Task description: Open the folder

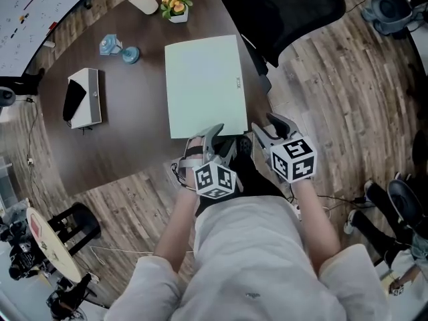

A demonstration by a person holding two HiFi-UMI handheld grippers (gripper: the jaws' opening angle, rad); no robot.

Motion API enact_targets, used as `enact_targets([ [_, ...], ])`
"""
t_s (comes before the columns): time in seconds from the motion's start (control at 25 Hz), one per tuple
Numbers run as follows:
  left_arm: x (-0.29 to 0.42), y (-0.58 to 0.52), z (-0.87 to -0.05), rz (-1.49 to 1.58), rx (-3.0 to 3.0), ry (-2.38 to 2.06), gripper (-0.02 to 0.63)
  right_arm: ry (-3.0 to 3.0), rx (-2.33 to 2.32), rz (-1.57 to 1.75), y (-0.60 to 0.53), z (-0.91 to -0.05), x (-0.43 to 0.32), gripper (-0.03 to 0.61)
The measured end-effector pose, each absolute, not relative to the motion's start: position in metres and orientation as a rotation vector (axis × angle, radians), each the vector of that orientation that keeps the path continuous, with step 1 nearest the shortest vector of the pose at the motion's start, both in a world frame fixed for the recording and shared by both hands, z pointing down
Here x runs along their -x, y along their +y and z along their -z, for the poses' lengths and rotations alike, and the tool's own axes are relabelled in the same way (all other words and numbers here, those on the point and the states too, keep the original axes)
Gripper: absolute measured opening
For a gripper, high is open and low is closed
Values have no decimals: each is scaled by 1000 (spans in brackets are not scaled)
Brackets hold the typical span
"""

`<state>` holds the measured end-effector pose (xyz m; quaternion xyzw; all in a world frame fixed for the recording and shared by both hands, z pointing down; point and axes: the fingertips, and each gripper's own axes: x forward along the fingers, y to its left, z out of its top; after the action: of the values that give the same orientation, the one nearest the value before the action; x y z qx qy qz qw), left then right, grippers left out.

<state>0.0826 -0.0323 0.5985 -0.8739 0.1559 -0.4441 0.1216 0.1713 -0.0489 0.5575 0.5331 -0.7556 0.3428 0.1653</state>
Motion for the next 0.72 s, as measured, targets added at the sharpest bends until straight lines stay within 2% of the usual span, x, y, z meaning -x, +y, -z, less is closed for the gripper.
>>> enact_targets([
  [0.72,-82,-41,-621,1306,2360,429,221,-2085,-1461,-1020,-49,-589,-163,181],
])
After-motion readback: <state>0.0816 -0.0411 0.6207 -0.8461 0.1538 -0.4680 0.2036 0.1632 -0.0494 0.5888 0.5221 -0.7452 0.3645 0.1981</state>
